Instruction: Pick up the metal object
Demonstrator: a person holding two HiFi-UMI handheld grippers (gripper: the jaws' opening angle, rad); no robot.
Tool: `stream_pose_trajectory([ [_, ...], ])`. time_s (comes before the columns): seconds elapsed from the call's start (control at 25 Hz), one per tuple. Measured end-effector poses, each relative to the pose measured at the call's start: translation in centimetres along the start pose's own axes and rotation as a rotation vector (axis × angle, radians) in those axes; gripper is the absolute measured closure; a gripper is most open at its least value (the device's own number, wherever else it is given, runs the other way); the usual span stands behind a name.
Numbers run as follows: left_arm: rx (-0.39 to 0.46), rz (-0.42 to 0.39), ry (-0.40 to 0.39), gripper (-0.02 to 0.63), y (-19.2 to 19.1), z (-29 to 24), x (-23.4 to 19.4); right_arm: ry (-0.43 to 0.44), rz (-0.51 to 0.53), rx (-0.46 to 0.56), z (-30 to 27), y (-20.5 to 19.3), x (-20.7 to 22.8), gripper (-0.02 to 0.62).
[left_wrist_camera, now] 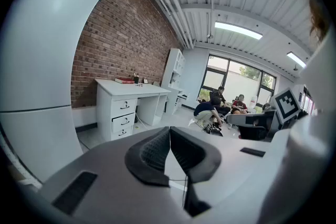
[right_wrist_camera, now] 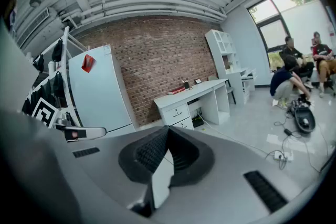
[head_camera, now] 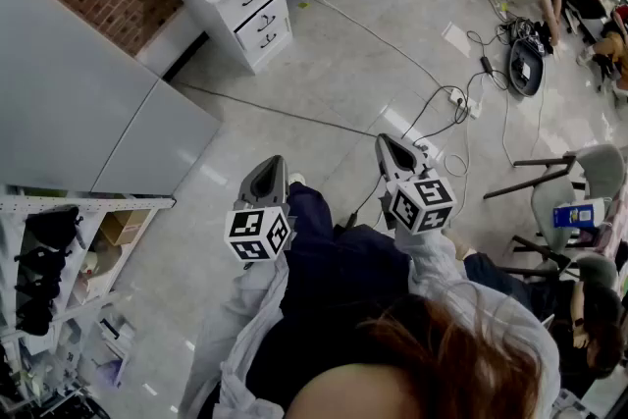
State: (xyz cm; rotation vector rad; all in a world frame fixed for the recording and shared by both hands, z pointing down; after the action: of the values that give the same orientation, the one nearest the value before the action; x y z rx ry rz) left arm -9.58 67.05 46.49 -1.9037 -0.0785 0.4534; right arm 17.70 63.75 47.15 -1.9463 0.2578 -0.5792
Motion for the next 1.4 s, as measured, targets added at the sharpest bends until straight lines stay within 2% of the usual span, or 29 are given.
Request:
stream_pose_trajectory([
  [0.28,0.026,-0.014,-0.007,0.589,0.6,2.1,1.3,-0.011,-0.049,0.041,1.8,0.3,-1.4,0.589],
  [0.64,0.035,-0.021,0.021,0.589,-0.1,3.3,2.0,-0.013,0.002,0.054,3.2,0.2,-1.2,0.591],
  [0.68,0.034,-0.019,0.023,0.589,-0.2,3.2,2.0,-0.010,0.007,0.053,3.1,0.3,-1.0,0.570],
  [0.72,0.033,-0.016,0.025,0.589,-0.2,3.2,2.0,-0.006,0.007,0.052,3.0,0.4,-0.9,0.514],
  [0.84,0.024,-0.010,0.026,0.589,0.1,2.4,1.9,0.005,-0.004,0.053,2.3,0.9,-0.5,0.476],
  [0.92,0.016,-0.008,0.021,0.589,0.3,1.3,1.7,0.008,-0.009,0.051,1.5,1.3,0.0,0.404],
  [1.12,0.026,-0.013,-0.003,0.589,2.2,-3.0,0.4,0.020,-0.011,0.047,-2.1,2.8,1.3,0.271],
  [1.4,0.029,-0.018,-0.024,0.589,6.5,-10.3,-2.1,0.028,-0.008,0.056,-8.4,7.2,3.4,0.241],
])
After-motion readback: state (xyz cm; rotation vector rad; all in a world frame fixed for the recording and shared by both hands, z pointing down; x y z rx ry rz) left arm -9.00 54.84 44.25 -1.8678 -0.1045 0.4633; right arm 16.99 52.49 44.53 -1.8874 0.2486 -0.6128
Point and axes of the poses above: the fingertips, and each gripper's own axes: z backward along the fingers, x to its right, y out of its top, the point moved 8 cm from there along z, backward along the fingers, and after that the axes turned 1 degree about -x, right-handed, at the moved point
